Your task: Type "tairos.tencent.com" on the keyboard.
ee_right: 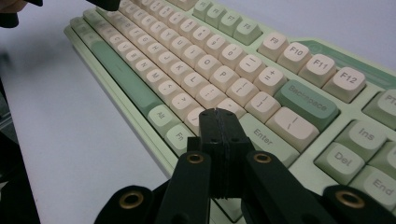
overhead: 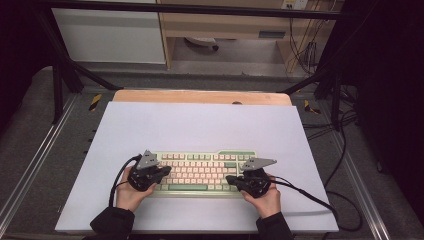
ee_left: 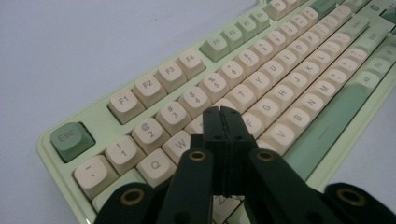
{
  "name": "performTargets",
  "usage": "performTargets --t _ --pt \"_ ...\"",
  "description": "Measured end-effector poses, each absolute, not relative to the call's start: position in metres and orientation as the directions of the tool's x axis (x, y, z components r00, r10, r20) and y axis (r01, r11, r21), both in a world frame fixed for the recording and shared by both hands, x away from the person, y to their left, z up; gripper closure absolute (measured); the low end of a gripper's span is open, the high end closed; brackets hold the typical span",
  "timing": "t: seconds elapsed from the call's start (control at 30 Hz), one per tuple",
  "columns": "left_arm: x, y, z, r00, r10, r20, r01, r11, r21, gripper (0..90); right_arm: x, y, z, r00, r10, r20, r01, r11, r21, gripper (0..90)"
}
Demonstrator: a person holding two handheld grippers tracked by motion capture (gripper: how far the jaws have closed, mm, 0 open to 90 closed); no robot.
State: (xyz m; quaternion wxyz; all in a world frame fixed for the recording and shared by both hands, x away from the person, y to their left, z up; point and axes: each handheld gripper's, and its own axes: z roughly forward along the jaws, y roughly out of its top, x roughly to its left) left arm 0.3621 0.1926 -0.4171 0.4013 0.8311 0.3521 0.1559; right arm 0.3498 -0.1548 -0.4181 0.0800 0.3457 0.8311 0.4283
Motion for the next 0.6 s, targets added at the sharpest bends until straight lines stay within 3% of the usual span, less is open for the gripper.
performTargets --t 0.6 --pt "0.351 0.217 -0.419 0.691 0.722 -0.037 0.464 -0.404 0.789 89.6 0.351 -0.129 -0.412 -0.779 0.608 0.157 0.482 0.419 0.77 90.0"
